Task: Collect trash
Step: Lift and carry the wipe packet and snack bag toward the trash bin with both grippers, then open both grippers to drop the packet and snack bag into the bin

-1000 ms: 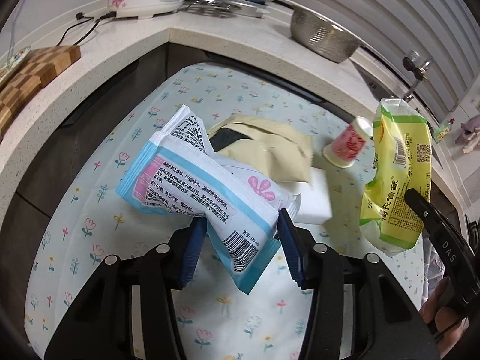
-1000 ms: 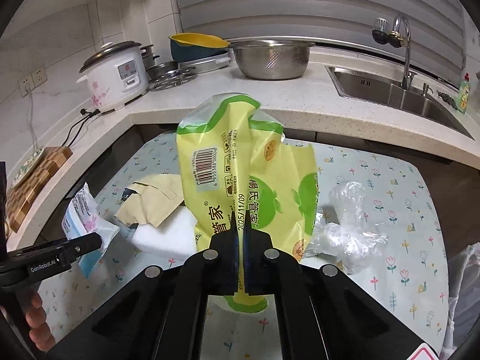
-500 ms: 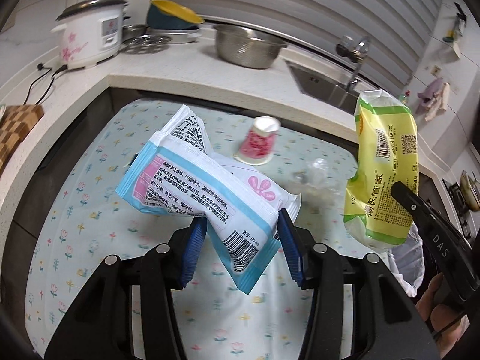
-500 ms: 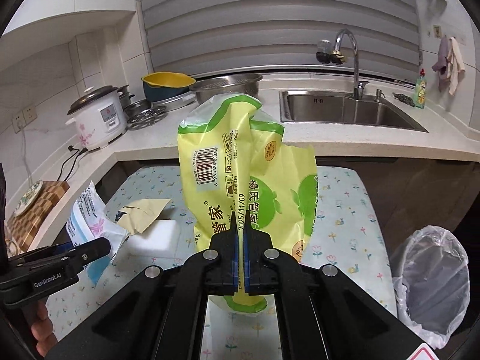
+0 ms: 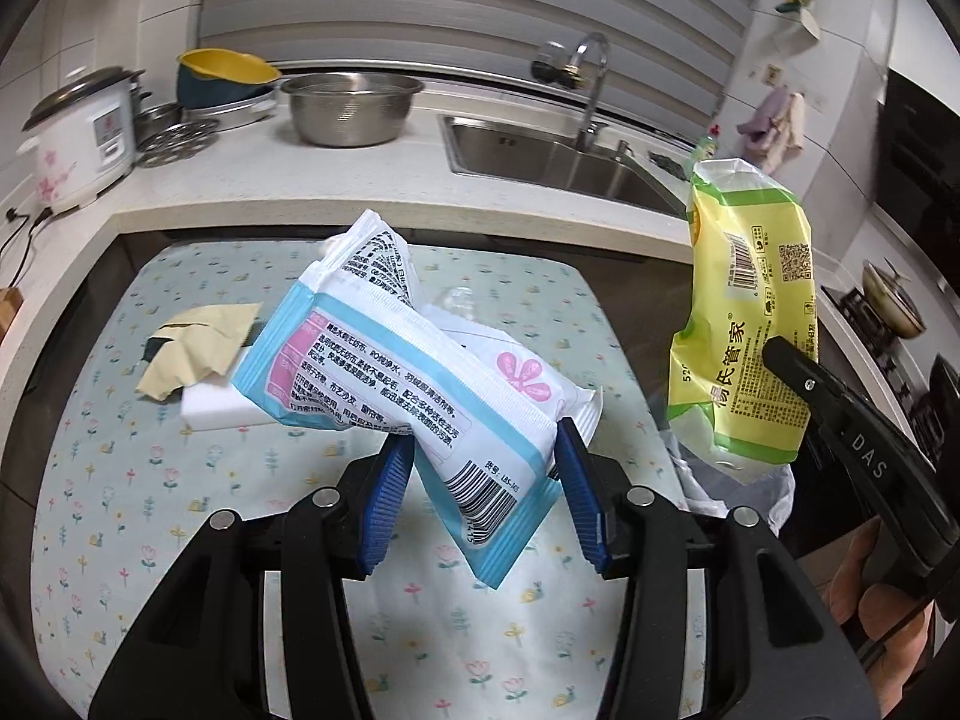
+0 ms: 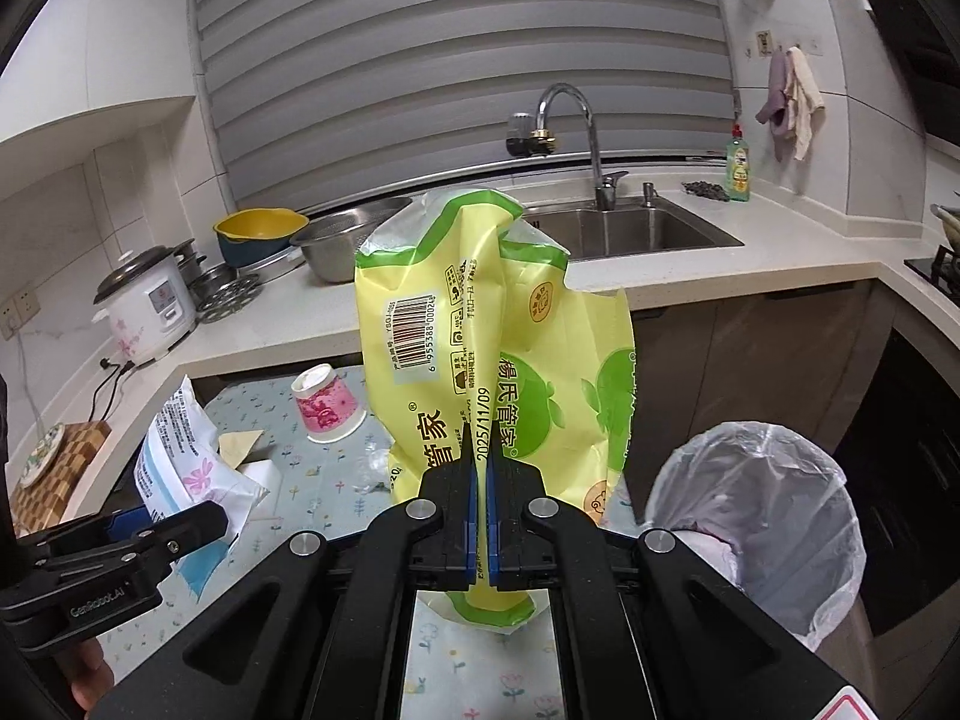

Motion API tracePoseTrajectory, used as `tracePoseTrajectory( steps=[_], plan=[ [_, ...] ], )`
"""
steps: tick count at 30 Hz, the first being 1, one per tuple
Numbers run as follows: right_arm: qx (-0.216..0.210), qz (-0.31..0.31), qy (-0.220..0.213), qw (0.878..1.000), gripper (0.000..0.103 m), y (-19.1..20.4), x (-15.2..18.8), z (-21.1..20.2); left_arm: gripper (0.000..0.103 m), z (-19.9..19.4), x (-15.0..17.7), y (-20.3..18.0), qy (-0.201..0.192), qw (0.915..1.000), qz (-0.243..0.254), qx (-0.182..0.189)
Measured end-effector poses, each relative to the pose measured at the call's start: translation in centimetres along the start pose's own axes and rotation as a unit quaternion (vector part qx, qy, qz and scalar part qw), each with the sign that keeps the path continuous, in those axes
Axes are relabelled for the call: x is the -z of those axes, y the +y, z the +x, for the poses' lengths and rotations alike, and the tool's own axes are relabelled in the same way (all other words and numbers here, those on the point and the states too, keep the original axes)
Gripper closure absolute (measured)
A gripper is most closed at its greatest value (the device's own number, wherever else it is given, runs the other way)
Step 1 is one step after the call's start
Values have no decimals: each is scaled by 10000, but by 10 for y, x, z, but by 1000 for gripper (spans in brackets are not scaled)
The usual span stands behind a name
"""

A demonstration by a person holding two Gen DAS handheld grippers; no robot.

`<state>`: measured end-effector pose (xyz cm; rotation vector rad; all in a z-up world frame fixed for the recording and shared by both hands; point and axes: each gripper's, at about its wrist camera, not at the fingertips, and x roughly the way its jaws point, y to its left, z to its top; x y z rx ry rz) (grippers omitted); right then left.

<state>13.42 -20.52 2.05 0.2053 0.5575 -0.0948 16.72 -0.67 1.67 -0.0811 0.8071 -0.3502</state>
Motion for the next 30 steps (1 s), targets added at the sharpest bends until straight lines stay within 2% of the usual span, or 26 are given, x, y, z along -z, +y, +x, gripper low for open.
tracePoseTrajectory(
  steps=[17, 30],
  plan=[
    [680, 523, 5, 9963, 101, -108, 21, -36, 56, 20, 5, -117, 70, 9959, 784, 446],
    [1000, 901, 217, 9907, 101, -175, 45, -30, 56, 60, 15, -193, 278, 9888, 1281, 710]
  ],
)
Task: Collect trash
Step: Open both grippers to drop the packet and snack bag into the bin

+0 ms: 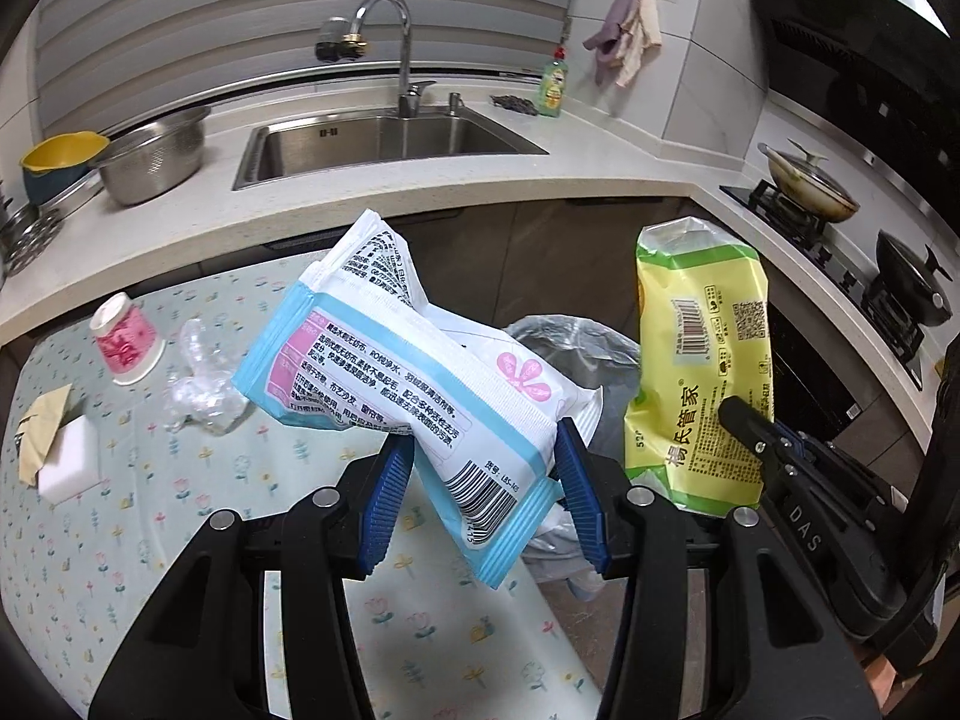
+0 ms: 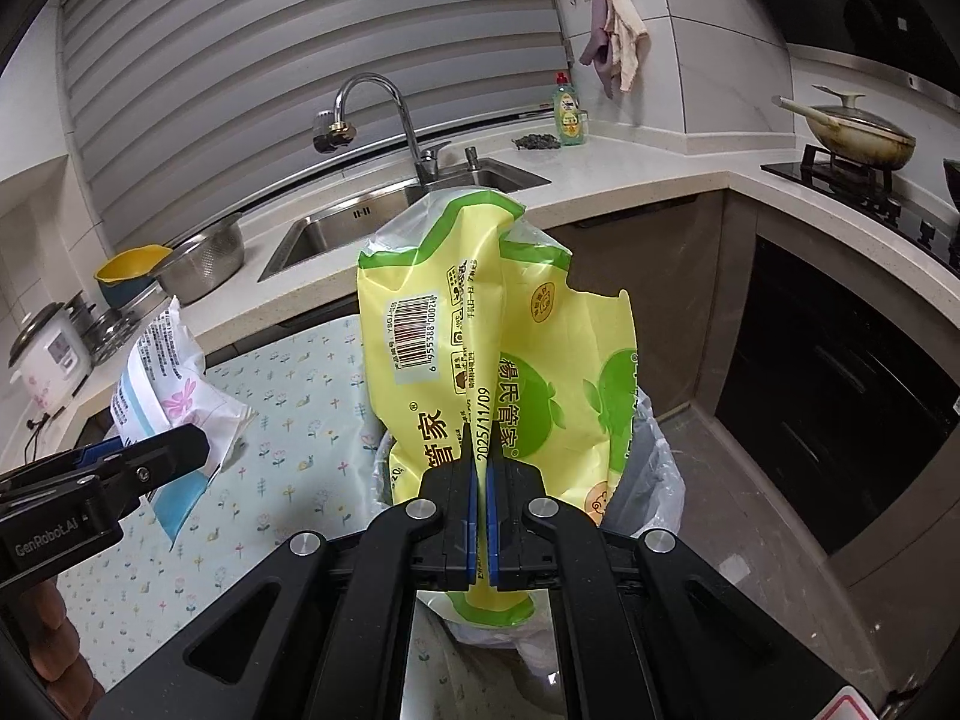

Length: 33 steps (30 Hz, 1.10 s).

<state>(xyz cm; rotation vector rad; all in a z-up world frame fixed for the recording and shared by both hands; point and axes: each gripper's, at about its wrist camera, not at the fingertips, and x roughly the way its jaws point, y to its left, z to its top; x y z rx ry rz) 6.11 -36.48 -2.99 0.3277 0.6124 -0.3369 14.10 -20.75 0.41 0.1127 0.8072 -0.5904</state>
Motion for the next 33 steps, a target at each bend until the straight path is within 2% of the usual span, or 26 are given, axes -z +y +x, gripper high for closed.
tracePoseTrajectory(
  steps=[16, 27, 30, 33],
  plan=[
    [162, 195, 413, 9988, 101, -33, 19, 51, 56, 71, -18, -39, 293, 9988, 349, 159],
    [233, 184, 581, 9979, 100, -30, 22, 80, 54, 111, -23, -47, 525, 9966, 483, 405],
    [284, 155, 552, 9980, 92, -27, 22, 84, 50, 116, -23, -43, 545, 9966, 395, 466],
    [296, 158, 486, 9983, 79, -24, 20, 83, 39, 115, -24, -41, 501, 9969, 354, 496]
  ],
)
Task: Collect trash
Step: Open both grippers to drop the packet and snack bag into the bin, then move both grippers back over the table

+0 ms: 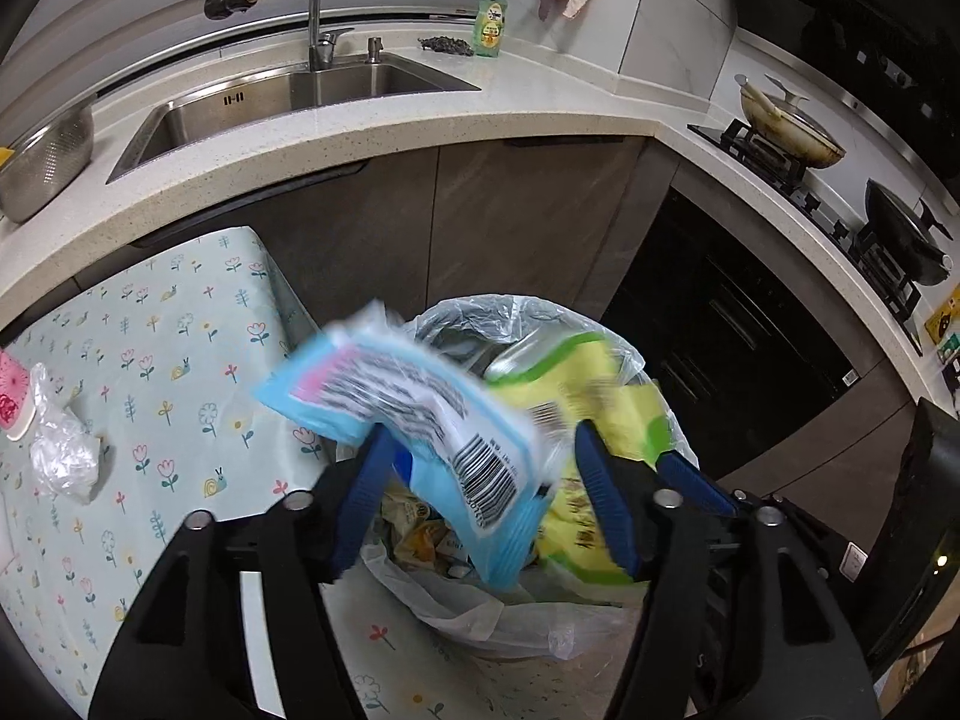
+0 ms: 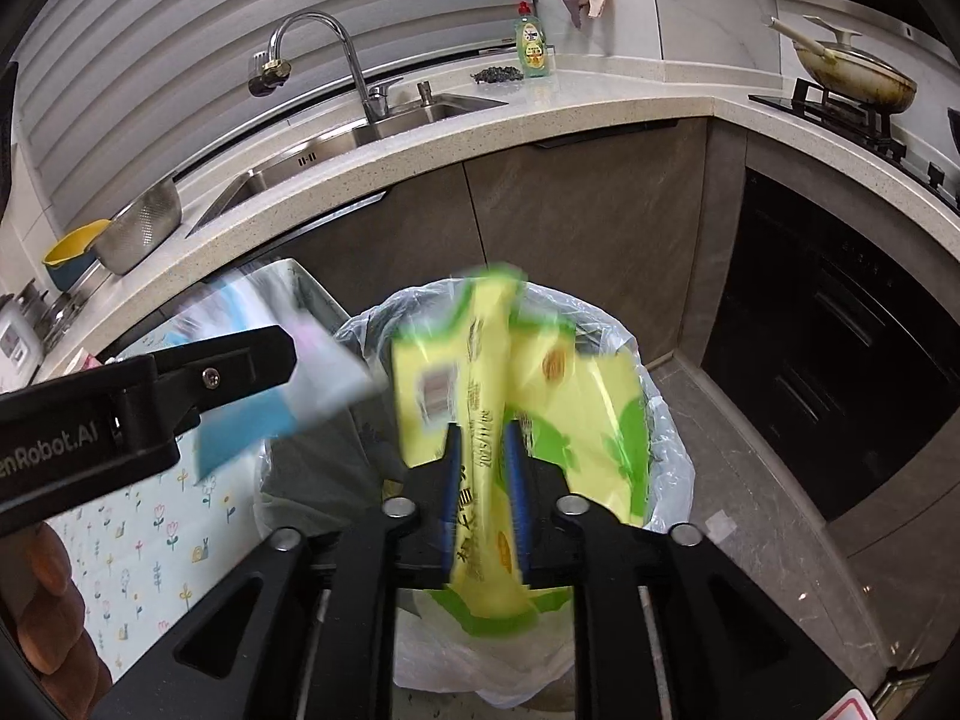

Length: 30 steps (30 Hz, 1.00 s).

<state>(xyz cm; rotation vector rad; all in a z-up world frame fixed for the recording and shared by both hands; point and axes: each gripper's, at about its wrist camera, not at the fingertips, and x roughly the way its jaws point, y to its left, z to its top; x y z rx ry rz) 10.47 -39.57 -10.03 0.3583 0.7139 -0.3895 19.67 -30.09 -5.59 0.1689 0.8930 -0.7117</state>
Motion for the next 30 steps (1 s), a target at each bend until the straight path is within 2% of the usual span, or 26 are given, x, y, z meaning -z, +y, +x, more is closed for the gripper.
tracePoseTrajectory(
  steps=[1, 3, 5, 17, 21, 30],
  plan=[
    [18, 6, -29, 10000, 76, 0, -1, -1, 38, -1, 0, 0, -32, 10000, 2, -12],
    [15, 41, -71, 10000, 72, 1, -3, -4, 28, -4, -1, 1, -53, 10000, 9, -32],
    [5, 63, -98, 9999, 71, 2, -5, -8, 26, -10, -2, 4, -132, 9999, -50, -58],
    [-109, -109, -407, 9991, 54, 36, -13, -45, 26, -64, 2, 45, -535, 9972, -363, -376],
    [-241, -265, -499, 9981, 50, 61, -16, -57, 26, -88, 7, 68, -683, 9947, -527, -552],
    [-643, -754, -549, 9936, 49, 137, -11, -74, 26, -139, 28, 131, -937, 9863, -960, -956]
  ],
)
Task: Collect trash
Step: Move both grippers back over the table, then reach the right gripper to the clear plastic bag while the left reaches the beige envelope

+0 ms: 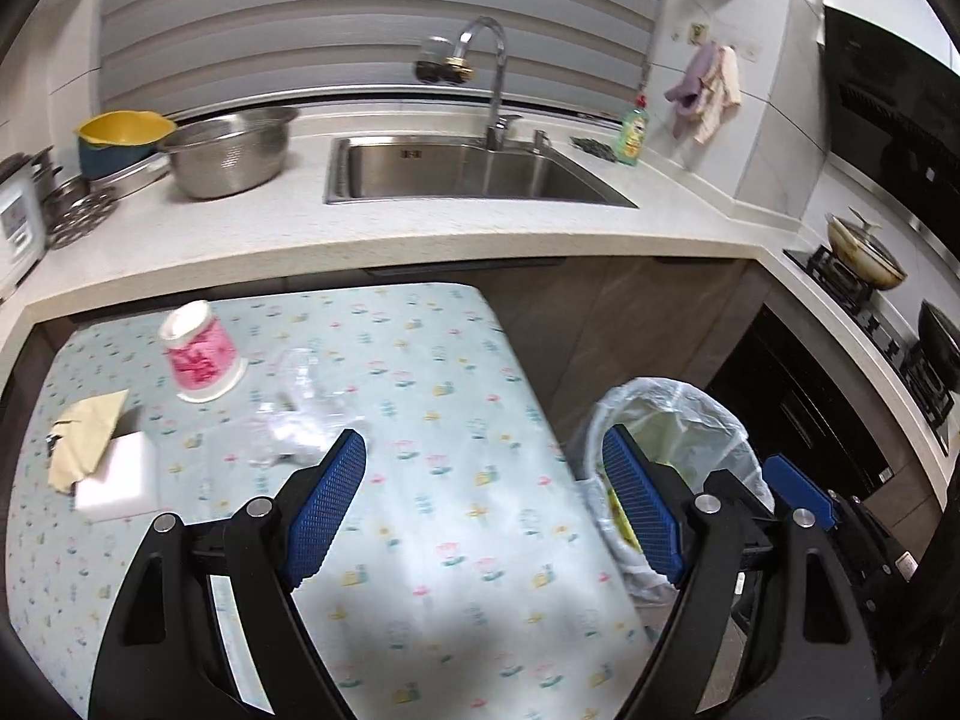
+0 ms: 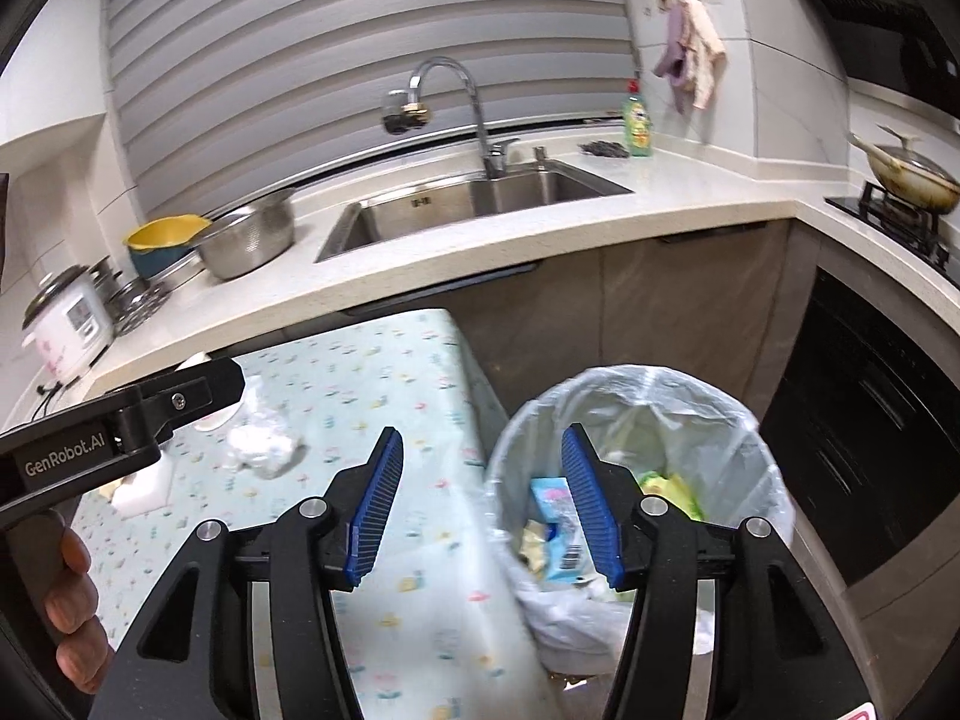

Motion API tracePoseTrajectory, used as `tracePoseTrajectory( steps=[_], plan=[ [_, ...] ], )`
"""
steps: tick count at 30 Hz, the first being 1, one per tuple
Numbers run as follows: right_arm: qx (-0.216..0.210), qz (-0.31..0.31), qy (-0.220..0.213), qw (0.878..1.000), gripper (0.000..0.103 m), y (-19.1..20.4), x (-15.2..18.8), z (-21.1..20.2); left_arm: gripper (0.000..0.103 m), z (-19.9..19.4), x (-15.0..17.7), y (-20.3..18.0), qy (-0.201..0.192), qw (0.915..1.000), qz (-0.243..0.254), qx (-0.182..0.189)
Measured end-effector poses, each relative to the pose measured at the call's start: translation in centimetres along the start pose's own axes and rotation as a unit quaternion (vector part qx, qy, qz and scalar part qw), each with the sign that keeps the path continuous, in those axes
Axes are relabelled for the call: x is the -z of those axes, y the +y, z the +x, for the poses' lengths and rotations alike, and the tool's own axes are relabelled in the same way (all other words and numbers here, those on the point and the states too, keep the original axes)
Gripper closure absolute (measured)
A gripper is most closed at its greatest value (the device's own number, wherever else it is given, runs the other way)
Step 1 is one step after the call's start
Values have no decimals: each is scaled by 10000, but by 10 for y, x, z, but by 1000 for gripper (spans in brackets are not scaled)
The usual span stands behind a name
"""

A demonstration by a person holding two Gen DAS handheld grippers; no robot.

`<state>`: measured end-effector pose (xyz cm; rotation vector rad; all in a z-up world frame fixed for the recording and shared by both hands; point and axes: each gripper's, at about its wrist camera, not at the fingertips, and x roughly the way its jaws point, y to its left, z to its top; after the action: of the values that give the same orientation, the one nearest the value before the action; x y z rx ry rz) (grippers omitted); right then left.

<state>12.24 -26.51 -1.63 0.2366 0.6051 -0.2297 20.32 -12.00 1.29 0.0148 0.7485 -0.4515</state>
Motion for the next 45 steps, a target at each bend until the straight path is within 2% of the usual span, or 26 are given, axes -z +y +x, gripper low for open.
tracePoseTrajectory(
  steps=[15, 23, 31, 32, 35, 45],
  plan=[
    [-687, -699, 98, 9951, 48, 144, 7, 14, 25, -51, 16, 143, -214, 9935, -696, -880],
    [-914, -977, 241, 9907, 48, 201, 18, 28, 25, -68, 30, 209, -219, 9868, -1035, -1229],
    [-985, -1154, 357, 9878, 48, 234, 26, 43, 24, -71, 40, 250, -165, 9827, -1215, -1390],
    [-986, -1166, 373, 9876, 48, 237, 27, 45, 22, -70, 41, 254, -149, 9824, -1230, -1396],
    [-979, -1186, 435, 9871, 48, 242, 29, 54, 16, -67, 45, 268, -101, 9806, -1317, -1446],
    [-846, -1231, 625, 9868, 48, 251, 31, 97, 15, -38, 60, 310, 182, 9750, -1569, -1563]
  ],
)
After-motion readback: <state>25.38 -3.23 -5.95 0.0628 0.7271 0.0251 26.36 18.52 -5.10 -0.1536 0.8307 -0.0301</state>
